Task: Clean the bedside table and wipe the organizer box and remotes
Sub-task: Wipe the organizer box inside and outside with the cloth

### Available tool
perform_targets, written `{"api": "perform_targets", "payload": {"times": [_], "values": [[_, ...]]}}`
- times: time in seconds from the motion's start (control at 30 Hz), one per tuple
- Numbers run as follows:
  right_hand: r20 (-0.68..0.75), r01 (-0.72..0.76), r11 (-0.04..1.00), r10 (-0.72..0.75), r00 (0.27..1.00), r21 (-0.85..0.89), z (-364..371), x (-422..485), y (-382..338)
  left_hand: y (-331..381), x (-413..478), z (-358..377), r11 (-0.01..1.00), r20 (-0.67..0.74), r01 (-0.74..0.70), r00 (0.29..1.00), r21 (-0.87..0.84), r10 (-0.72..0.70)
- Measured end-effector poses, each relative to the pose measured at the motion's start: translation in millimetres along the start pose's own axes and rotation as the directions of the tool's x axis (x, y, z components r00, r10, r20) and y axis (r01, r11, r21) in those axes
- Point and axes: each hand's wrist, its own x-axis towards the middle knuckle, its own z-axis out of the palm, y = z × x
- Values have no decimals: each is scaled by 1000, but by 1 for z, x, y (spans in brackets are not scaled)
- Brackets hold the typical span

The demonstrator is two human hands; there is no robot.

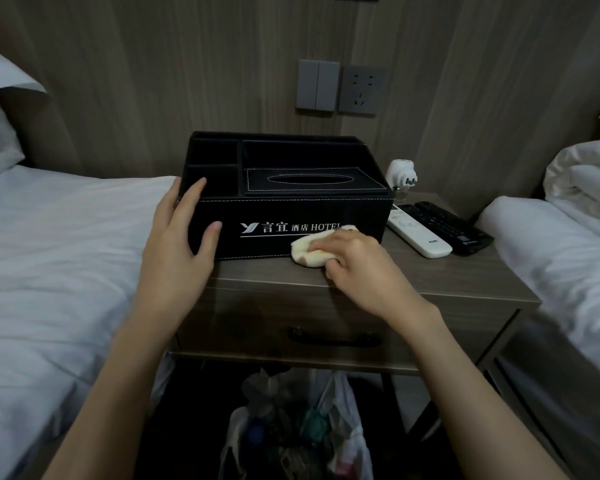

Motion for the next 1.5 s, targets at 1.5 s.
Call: {"api": "perform_targets", "payload": {"times": [1.5], "values": [[-374, 88, 977, -157, 914, -196, 22, 17, -25, -12, 6, 1, 988, -53, -26, 998, -153, 18]]}}
